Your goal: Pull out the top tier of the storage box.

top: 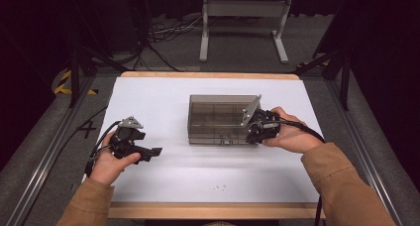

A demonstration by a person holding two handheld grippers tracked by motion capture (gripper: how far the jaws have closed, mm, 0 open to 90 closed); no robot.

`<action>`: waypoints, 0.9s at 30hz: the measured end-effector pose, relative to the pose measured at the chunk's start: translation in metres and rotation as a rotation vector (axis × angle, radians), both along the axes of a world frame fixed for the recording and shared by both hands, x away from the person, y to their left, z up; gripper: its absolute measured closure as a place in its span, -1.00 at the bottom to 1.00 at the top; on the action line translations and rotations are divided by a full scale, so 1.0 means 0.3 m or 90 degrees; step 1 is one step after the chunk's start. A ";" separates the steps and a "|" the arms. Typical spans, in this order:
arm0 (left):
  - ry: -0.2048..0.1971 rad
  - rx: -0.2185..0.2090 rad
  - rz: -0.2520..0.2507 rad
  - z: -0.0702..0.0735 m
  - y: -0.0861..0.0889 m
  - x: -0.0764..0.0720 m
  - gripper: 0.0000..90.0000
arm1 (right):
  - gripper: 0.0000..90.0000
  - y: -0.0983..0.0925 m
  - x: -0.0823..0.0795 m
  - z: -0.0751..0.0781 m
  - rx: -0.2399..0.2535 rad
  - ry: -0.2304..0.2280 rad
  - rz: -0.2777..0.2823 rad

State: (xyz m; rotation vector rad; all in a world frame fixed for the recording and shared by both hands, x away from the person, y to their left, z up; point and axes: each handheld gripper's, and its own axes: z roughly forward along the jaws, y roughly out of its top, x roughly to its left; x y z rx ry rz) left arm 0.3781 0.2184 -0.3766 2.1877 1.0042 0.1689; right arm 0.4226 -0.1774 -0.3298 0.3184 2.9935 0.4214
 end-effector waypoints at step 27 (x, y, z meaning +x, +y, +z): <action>0.000 0.003 -0.004 -0.001 -0.008 0.004 -0.71 | 0.89 0.000 -0.093 0.004 -0.010 -0.001 0.035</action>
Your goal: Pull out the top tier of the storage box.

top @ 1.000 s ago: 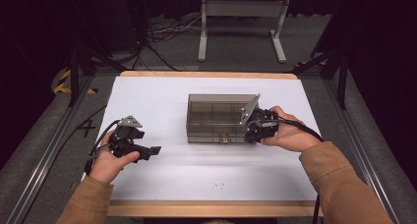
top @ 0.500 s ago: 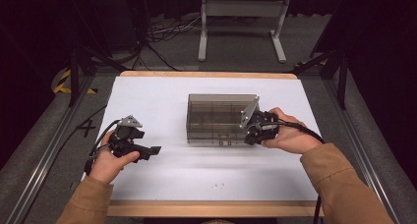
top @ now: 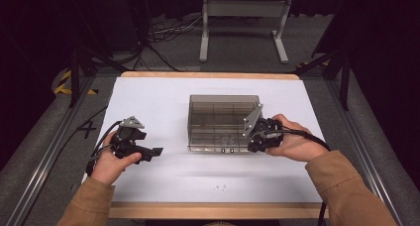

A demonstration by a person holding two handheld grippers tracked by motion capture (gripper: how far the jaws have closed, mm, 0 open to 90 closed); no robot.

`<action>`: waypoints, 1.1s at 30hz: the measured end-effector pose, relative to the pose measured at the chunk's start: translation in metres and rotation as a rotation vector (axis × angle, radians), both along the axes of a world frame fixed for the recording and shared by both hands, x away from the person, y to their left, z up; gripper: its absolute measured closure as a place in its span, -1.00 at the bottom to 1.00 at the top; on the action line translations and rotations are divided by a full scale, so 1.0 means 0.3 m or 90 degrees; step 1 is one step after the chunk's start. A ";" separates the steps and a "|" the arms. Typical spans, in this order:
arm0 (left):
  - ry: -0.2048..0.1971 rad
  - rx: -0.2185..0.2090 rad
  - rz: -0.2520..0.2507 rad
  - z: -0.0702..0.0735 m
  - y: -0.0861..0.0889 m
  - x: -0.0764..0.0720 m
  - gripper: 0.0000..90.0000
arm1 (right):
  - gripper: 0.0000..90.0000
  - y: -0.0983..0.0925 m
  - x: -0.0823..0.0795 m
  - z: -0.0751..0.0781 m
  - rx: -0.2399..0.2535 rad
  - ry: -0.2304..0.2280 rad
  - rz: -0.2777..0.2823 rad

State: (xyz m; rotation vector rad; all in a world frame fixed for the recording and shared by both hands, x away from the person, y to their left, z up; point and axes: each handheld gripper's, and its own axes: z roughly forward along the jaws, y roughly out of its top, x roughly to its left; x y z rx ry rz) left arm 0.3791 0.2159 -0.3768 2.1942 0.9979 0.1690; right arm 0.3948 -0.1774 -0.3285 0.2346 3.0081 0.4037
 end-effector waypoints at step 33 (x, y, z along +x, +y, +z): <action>0.002 0.000 -0.004 -0.001 -0.005 0.001 -0.71 | 0.92 0.016 -0.054 -0.019 -0.030 -0.006 0.028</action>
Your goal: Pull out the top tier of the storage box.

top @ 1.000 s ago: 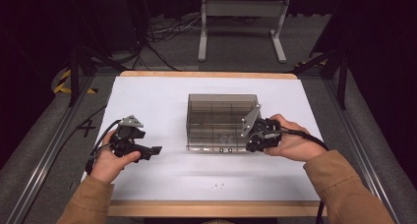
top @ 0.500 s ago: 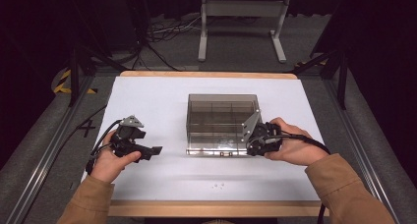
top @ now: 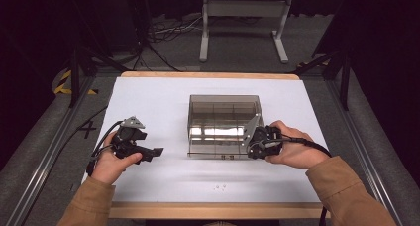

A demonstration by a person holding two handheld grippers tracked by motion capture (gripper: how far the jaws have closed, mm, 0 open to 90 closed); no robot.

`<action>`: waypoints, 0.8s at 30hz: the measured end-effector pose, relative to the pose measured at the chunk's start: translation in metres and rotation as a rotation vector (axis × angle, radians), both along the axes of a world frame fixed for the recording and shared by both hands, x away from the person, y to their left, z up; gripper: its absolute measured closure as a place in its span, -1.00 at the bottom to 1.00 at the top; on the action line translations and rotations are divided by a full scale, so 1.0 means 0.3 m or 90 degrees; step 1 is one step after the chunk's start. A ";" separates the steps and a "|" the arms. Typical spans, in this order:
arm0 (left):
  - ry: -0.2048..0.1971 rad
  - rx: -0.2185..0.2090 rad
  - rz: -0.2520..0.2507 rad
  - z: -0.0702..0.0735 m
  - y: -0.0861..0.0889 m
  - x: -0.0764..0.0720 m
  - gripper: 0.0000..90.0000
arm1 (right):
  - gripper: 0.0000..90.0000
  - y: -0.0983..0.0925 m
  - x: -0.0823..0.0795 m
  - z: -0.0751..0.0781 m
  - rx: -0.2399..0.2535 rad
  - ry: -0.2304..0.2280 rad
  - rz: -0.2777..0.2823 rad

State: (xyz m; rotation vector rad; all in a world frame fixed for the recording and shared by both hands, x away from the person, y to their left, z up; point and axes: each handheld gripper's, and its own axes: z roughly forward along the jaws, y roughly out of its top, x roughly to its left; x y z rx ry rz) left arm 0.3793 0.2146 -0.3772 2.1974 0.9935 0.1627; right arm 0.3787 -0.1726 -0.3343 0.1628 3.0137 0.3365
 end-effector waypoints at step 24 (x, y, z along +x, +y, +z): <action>0.001 -0.001 -0.004 -0.002 -0.006 0.010 -0.71 | 0.64 0.004 -0.051 0.070 0.092 -0.031 -0.029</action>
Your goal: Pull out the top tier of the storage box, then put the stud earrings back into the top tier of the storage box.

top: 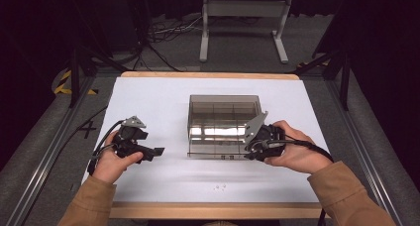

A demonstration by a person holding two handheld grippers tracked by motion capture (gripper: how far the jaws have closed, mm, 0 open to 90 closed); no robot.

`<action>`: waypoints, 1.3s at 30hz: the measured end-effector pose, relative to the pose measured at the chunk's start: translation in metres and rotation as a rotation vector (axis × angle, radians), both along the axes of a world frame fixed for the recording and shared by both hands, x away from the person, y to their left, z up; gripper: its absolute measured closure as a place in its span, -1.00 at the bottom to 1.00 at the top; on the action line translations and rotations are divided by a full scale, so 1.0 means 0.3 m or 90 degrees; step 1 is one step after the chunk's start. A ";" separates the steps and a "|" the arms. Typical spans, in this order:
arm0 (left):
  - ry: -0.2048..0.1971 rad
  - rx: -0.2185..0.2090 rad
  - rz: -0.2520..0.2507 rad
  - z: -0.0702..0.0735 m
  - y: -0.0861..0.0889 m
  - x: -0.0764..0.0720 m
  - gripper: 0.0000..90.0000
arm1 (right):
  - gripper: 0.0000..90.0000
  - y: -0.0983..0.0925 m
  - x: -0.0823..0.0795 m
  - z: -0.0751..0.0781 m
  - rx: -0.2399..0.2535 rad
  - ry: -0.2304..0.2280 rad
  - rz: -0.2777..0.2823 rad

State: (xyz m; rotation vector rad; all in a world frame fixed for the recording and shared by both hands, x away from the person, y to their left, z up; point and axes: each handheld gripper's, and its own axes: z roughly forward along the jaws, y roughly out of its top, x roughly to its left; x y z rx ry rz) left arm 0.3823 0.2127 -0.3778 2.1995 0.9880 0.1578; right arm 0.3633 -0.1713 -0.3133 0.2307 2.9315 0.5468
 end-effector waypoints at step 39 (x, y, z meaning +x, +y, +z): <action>-0.003 -0.002 0.003 0.008 0.002 -0.001 -0.71 | 0.65 0.127 -0.096 -0.020 0.112 0.031 -0.010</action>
